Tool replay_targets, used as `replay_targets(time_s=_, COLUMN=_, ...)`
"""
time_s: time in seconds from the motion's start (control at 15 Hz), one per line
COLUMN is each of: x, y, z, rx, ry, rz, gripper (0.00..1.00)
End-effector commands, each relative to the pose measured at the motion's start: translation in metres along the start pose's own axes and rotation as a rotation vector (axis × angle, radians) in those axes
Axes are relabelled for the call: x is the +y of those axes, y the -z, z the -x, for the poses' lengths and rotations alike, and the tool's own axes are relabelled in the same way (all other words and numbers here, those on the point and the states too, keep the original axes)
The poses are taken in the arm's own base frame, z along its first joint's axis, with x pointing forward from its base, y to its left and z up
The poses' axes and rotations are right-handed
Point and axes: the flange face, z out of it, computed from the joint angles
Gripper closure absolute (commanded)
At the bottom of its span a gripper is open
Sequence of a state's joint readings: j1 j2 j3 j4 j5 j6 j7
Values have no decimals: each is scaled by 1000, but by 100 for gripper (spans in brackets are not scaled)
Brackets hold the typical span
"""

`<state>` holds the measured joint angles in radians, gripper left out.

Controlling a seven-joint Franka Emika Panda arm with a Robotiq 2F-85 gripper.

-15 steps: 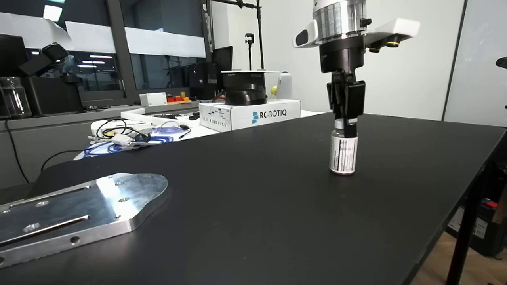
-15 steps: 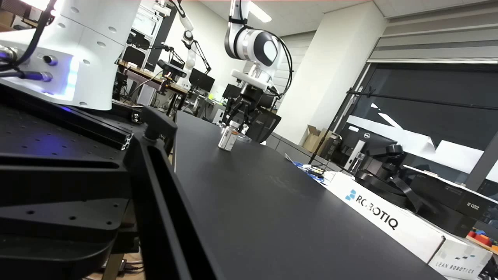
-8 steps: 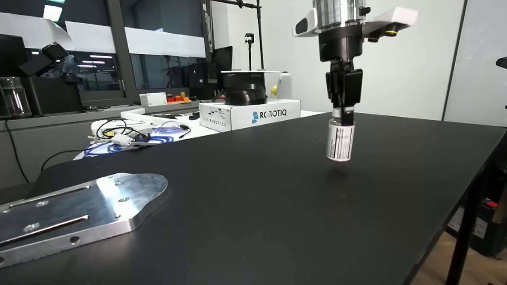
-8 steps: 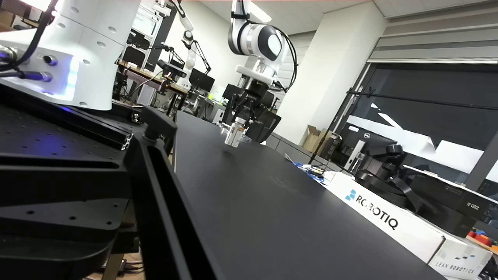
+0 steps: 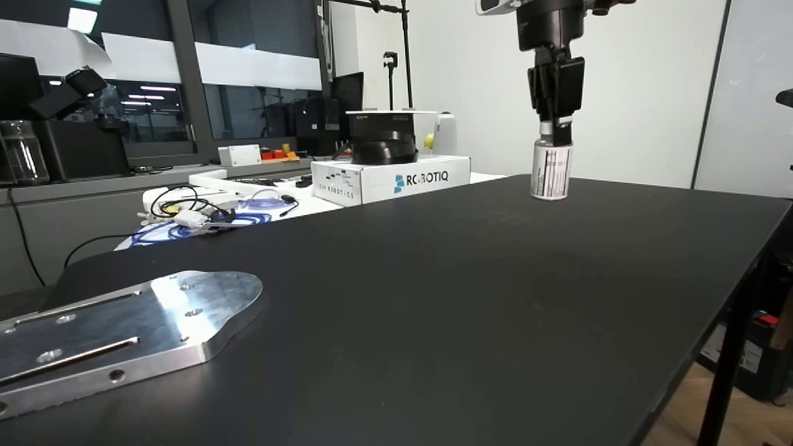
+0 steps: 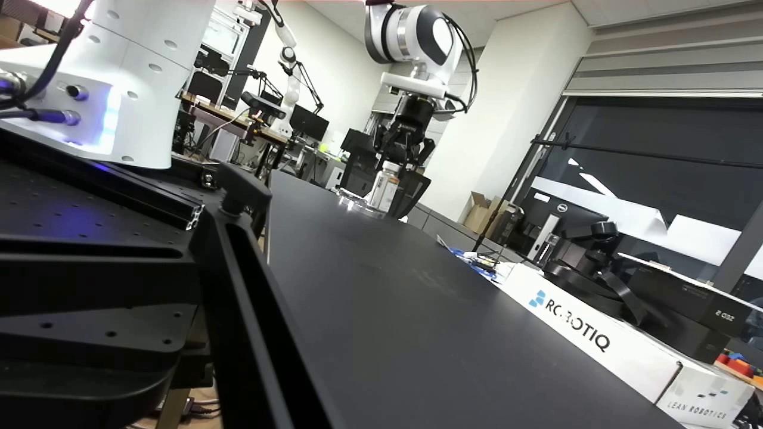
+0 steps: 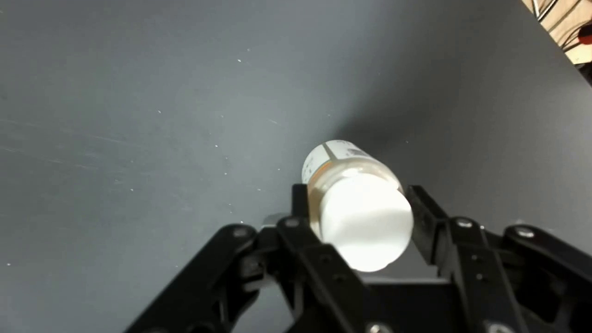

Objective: Move the white bottle in the left corner of the table

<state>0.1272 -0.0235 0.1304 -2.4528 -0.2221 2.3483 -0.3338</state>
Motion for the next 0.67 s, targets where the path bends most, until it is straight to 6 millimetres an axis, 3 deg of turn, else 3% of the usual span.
replay_targets(time_s=0.0, x=36, y=9, z=29, rx=-27, ry=-57, rz=40, gripper=71)
replay_targets(time_s=0.47, x=130, y=19, z=103, rx=2, ry=-261, rz=49, gripper=71)
replay_targets(time_s=0.53, x=138, y=20, z=113, rx=-12, ry=-319, rz=46, gripper=71)
replay_targets(time_s=0.6, x=127, y=10, z=101, rx=-5, ry=-259, rz=36, gripper=71)
